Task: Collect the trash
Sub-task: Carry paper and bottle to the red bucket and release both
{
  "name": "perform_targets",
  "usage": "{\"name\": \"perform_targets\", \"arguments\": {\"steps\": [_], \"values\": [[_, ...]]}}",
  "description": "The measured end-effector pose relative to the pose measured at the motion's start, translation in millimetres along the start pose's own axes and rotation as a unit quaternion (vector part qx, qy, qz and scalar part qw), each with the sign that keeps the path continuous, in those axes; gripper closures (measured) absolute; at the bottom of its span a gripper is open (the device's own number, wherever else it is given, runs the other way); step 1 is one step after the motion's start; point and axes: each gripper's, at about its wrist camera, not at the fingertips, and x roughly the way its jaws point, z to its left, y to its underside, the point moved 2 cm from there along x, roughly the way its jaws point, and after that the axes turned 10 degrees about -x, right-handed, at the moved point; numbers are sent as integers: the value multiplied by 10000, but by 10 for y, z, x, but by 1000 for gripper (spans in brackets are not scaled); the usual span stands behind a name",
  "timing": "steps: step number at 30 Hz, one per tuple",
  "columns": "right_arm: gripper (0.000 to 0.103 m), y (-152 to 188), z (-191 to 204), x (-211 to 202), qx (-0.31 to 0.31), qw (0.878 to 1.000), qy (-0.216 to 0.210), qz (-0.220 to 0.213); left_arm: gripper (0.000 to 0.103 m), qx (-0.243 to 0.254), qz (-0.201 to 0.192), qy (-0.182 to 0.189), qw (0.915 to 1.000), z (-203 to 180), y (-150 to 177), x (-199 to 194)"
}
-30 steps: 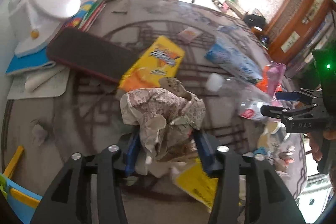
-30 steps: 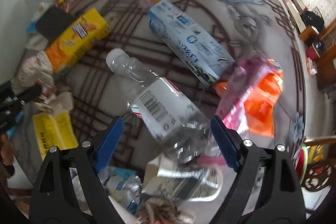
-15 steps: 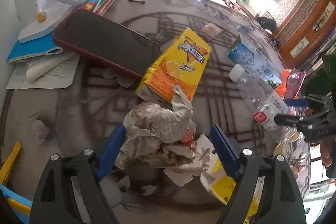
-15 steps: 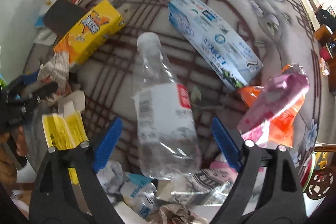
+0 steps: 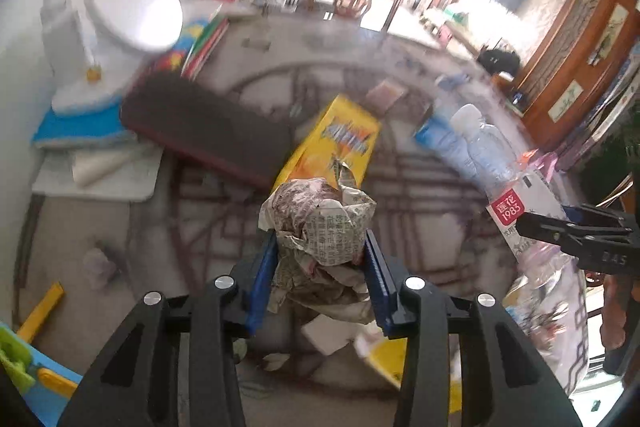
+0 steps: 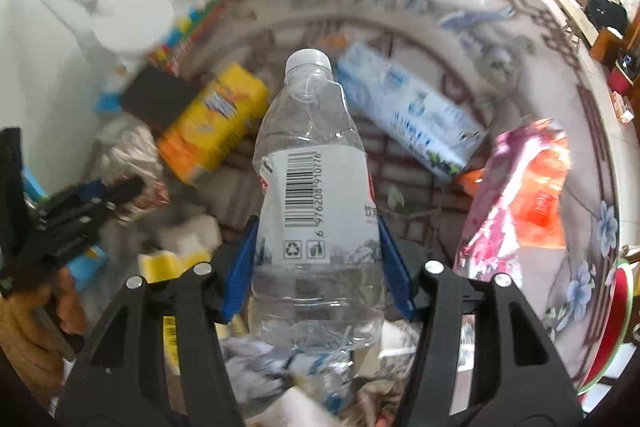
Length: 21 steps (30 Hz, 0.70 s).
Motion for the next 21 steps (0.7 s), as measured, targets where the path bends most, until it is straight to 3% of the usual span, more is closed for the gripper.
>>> {"name": "perform_targets", "arguments": {"steps": [5,12,16,21], "values": [[47,72,55,-448,319,9977,-72,-594,64,216,-321,369,9986,-360,-125,-275],[47,405,-160,-1157,984,9834,419,-1469,64,395,-414,927,9940,-888,-109,-450],[47,624,-322,-1349,1378,9731,664,-1721,64,621,-397,1166,9904,-1138,-34,-495],[47,836,-515,-1416,1718,9662,816,-1738,64,832,-293,1305,9875,-1353,79,-503]]}}
